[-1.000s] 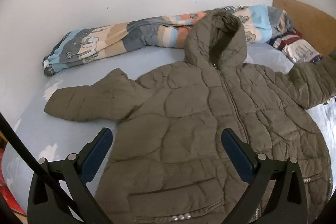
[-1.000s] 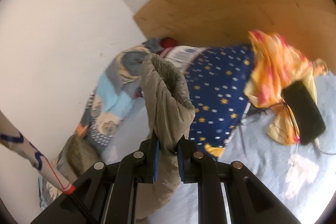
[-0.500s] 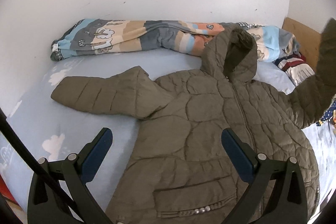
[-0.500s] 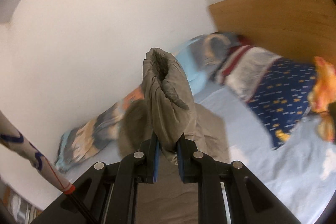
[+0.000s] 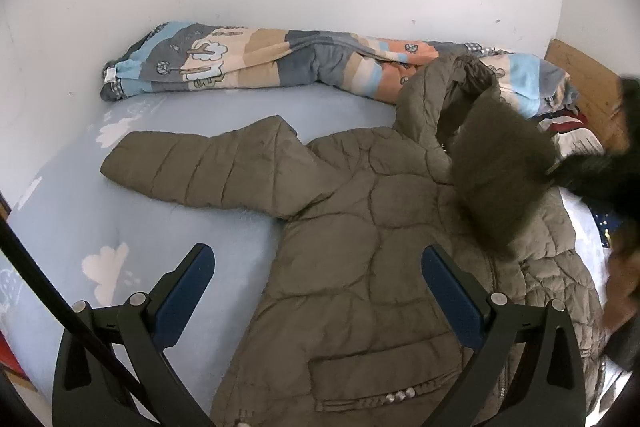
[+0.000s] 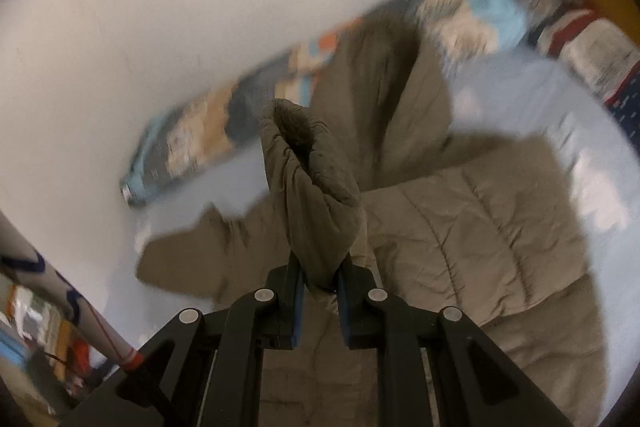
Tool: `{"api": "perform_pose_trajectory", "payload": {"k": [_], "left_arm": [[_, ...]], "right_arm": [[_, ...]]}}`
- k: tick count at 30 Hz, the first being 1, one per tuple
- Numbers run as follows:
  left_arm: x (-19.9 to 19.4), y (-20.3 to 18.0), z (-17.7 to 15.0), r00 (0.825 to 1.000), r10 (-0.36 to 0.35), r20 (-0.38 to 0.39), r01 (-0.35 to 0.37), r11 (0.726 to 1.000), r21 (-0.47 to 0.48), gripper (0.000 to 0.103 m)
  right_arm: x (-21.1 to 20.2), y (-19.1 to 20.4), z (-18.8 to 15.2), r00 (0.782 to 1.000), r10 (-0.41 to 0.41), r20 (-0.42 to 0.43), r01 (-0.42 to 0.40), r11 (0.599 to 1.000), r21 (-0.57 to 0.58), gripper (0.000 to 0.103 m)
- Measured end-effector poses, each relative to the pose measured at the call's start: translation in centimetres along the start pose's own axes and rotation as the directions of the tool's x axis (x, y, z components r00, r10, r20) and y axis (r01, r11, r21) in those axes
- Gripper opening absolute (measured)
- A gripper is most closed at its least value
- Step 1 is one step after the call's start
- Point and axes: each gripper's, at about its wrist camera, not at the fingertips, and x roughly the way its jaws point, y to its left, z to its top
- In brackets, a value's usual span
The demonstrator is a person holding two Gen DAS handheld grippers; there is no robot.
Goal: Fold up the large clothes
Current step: 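Carry the sleeve across the jacket front with the right gripper and release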
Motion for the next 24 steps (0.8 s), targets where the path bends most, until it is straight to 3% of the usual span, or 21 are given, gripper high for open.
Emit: {"api": "perform_pose_trajectory", "payload": {"k": [6,10,14,15,18,22,24], "left_arm": [[0.2,-0.3,0.0,1.0,-0.002,-0.002,0.002,1.0,0.005,0.103],[0.7,-0.7,0.1,1.0,-0.007,-0.011,0.007,1.0,0.008,0.103],[1.1,-1.0,0.2,1.0,-0.014,-0.019,0.014,1.0,0.002,0.103],[1.3,-1.1,0.3,1.0,-0.016,-0.02,0.016,1.0,0.002,0.103],[1.7,-1.5,0.2,0.999,-0.013,-0.03,0.013,1.0,0.004,0.103],[2.5,-2.1,-0.1,0.998,-0.016,-0.056,0.016,1.0,0.004,0.103],[2.8,-2.4,-0.3,0.998,-0.01,-0.062,0.011,1.0,0.018,0.103]], "right_arm": [[7.5,0.1,-4.0,0.994,-0.016,-0.107,0.013,1.0,-0.029,0.016],[8.5,0.4,-4.6,0.988,0.026,-0.149,-0.032,0.999,-0.036,0.021],[6.1,0.8,-3.5,0.975,0.141,-0.172,-0.154,0.986,-0.062,0.065],[5.1,1.0,-3.3,0.974,0.153,-0.165,-0.168,0.982,-0.082,0.07],[2.1,0.5,-2.1,0.975,0.179,-0.129,-0.195,0.973,-0.124,0.07],[-0.1,-3.9,0.8,1.0,0.006,-0.016,-0.007,0.996,-0.086,0.07],[0.2,-7.3,2.2,0.989,-0.15,0.002,0.15,0.987,-0.05,0.054]]}}
